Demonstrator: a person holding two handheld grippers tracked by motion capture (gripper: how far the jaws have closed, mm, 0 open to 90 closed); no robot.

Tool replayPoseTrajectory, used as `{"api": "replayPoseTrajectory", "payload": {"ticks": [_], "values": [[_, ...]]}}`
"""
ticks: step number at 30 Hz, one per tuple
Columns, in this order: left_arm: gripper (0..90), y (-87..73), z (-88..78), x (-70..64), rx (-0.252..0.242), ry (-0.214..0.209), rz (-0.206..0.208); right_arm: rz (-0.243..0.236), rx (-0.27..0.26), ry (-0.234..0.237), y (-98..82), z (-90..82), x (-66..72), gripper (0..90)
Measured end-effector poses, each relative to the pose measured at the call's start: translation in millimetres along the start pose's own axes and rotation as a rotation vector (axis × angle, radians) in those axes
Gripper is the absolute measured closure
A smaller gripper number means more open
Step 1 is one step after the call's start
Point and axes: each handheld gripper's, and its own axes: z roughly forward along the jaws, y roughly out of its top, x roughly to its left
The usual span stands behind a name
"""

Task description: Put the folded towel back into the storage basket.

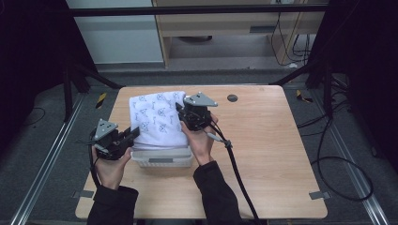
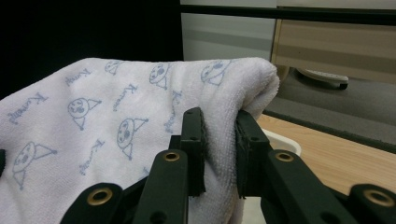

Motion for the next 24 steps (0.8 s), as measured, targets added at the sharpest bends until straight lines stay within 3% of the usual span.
{"api": "replayPoseTrajectory", "payload": {"ticks": [8,24], "values": [[76.5,-4.6,9.5,8.5,0.021,0.018,0.006,0.005,0.019,0.005,-8.7,12.9,1.3,76.4],[76.6,-16.5,28.9,11.9,0.087,0.037,0.017,0.022,0.076,0.005,-29.9,33.5,-5.8,76.3]]}}
